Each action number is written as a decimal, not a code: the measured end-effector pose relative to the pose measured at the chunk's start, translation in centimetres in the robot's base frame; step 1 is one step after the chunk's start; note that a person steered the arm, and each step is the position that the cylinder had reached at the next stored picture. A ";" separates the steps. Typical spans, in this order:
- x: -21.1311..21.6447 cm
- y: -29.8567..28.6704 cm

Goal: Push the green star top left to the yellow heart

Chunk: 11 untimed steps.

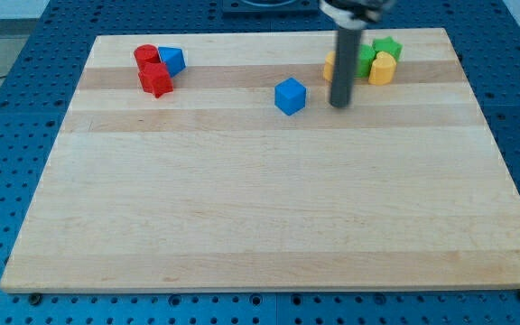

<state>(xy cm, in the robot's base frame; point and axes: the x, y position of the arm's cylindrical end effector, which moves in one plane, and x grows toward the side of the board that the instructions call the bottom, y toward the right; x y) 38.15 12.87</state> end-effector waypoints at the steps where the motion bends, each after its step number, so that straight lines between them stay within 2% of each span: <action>1: -0.8 5.7; 2: -5.0 12.0; 3: -9.4 12.9; 5: -14.8 12.6; 7: -17.4 6.6; 9: -12.6 6.9; 11: -9.3 2.8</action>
